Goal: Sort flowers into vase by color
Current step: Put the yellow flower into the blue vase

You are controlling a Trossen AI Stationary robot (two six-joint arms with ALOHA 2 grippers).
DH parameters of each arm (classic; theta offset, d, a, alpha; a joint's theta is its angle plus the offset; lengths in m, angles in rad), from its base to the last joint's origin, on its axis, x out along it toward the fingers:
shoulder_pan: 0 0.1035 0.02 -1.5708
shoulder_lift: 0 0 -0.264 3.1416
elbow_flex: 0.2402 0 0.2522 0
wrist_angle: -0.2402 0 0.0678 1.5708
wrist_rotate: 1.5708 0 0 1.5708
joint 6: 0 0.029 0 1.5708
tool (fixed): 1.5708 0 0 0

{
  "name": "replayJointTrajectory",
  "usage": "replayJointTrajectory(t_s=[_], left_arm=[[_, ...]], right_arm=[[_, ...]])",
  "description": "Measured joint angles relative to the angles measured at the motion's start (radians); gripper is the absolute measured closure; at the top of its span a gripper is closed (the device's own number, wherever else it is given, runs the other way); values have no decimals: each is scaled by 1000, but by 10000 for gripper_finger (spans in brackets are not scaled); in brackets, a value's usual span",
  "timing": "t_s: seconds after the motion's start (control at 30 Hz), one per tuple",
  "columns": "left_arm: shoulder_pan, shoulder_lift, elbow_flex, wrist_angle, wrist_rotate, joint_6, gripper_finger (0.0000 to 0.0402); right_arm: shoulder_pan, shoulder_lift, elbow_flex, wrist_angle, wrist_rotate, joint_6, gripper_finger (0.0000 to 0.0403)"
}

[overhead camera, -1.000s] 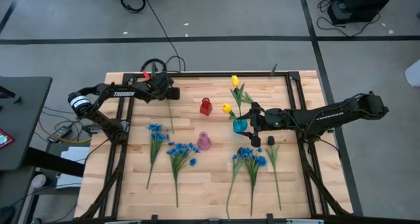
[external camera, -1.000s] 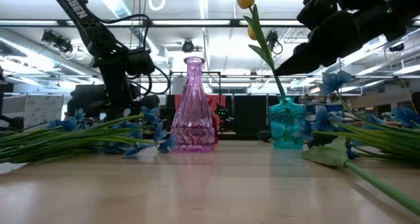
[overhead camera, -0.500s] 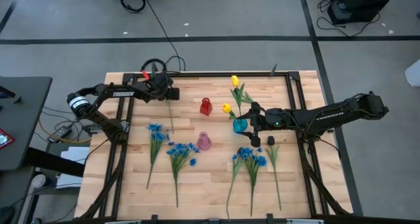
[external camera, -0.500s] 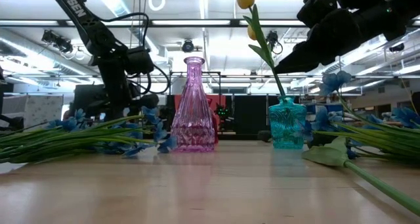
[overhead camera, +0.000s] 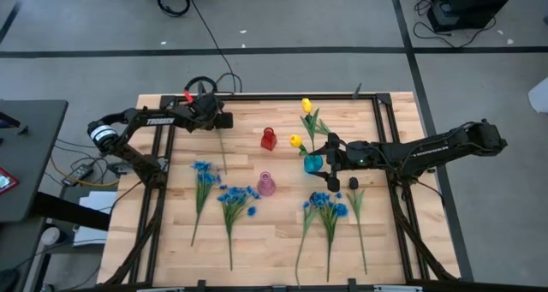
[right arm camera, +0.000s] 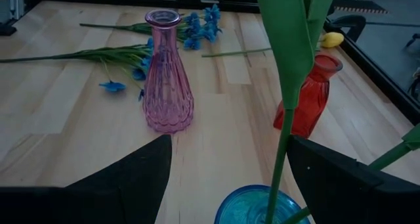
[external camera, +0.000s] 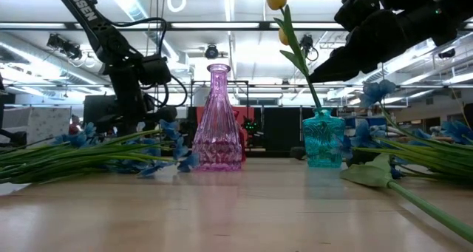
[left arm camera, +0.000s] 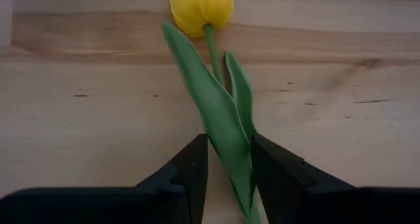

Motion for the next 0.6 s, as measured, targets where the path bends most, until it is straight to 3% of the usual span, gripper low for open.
replayJointTrajectory(t_s=[0.4, 0.6], left_arm=[[0, 92, 3, 83, 5, 1, 255], [0, 94, 2, 102, -5, 5, 275]], right_arm=[[1, 0, 0, -1, 0, 1, 90], [0, 0, 0, -1, 0, 0, 90]])
